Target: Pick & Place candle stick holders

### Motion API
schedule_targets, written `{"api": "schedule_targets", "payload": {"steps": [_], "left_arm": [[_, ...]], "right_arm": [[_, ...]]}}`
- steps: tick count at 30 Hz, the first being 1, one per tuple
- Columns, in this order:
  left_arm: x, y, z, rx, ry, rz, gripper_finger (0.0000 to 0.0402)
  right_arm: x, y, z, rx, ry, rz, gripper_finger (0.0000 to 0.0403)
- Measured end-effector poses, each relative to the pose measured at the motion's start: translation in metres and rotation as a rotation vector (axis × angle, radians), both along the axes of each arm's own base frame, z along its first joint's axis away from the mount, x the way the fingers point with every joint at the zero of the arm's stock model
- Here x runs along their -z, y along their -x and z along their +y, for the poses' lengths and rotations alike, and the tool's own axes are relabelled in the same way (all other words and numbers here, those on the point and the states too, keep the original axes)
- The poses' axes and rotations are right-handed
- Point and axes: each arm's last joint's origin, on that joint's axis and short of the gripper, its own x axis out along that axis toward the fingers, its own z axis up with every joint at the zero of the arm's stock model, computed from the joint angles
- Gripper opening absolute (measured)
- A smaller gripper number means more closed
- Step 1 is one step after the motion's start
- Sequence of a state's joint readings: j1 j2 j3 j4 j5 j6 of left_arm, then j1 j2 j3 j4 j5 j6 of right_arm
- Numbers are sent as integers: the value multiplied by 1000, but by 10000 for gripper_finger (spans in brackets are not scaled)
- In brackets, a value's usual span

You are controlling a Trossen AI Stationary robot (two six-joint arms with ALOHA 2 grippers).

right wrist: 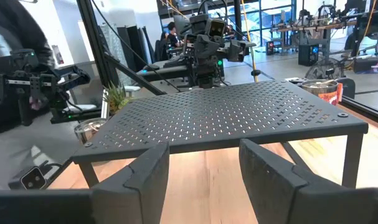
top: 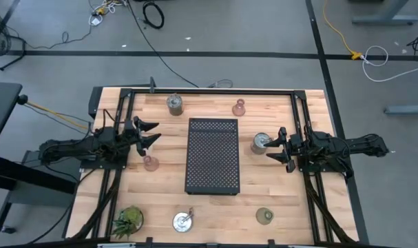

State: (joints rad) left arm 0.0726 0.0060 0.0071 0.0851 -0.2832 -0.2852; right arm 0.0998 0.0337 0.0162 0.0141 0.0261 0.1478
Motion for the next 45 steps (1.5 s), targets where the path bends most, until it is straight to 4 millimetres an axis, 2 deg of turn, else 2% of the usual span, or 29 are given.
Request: {"api": "schedule_targets", "payload": {"steps": [21,31,39,45], "left_arm": [[-1,0,1,-26,2,-12,287],[-7,3,5,-182,111,-127,287],[-9,5,7,-243,302,-257,287],[-9,6,8,-271,328,-274,287]], "right_arm": [[0,0,0,0,0,0,196],[0,0,-1,19,6,0,196],[-3,0,-2,75,7,-33,196],[-8,0,-3,106,-54,-84,196]]}}
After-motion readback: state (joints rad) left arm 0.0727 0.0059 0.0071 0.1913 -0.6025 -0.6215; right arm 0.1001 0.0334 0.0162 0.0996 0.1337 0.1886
